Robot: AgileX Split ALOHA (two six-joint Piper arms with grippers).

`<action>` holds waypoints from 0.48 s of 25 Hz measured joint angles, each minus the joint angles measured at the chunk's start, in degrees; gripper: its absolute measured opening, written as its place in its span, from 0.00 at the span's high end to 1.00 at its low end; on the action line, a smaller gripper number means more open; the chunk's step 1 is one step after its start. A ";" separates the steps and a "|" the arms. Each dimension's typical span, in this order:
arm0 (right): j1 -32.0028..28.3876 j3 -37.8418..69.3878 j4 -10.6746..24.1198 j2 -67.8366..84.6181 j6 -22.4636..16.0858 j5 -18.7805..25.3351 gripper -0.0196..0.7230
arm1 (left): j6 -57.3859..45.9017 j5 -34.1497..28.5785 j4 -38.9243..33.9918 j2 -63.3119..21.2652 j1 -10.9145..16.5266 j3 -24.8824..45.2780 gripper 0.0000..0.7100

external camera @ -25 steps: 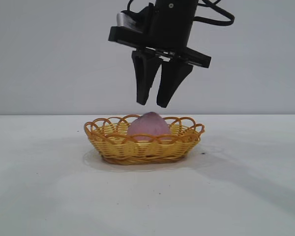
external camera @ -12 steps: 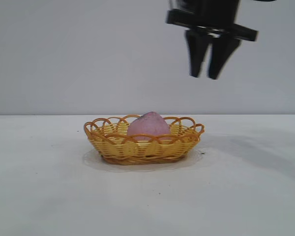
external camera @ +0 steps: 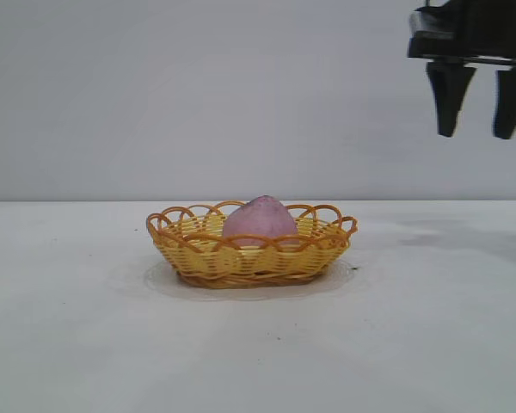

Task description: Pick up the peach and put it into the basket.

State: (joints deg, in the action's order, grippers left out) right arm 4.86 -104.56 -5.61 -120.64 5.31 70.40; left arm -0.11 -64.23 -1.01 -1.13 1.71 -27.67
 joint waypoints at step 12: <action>-4.03 0.00 0.09 7.65 0.00 0.25 0.34 | 0.00 0.00 0.00 0.00 0.00 0.00 0.43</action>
State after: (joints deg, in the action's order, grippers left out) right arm 0.82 -104.56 -5.52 -112.99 5.31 70.65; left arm -0.11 -64.23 -1.01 -1.13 1.71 -27.67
